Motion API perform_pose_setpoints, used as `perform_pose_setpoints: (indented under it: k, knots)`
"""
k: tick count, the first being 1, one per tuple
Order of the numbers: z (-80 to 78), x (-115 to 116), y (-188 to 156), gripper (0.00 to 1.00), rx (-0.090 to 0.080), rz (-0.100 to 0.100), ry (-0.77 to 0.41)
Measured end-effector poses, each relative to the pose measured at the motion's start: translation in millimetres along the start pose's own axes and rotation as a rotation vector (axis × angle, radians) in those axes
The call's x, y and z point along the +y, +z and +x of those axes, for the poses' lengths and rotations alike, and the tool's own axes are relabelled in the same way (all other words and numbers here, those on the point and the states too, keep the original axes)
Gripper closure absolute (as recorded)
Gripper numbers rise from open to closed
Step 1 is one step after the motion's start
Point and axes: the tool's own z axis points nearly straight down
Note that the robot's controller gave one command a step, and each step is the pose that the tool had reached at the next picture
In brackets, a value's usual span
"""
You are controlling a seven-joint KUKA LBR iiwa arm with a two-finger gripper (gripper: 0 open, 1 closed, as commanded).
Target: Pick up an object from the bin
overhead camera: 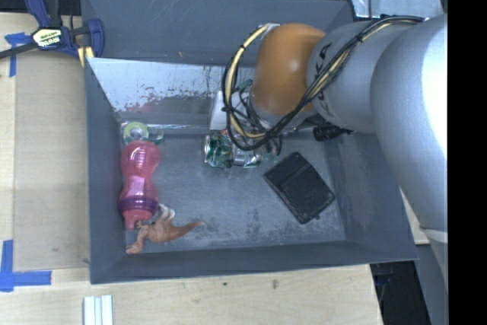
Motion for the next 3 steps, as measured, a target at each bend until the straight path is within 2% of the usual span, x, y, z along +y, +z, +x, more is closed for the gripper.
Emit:
perform_pose_setpoints:
  k: [3]
  knots:
    - [1.8, -1, -13, 1.00, 0.005, 0.001, 0.000]
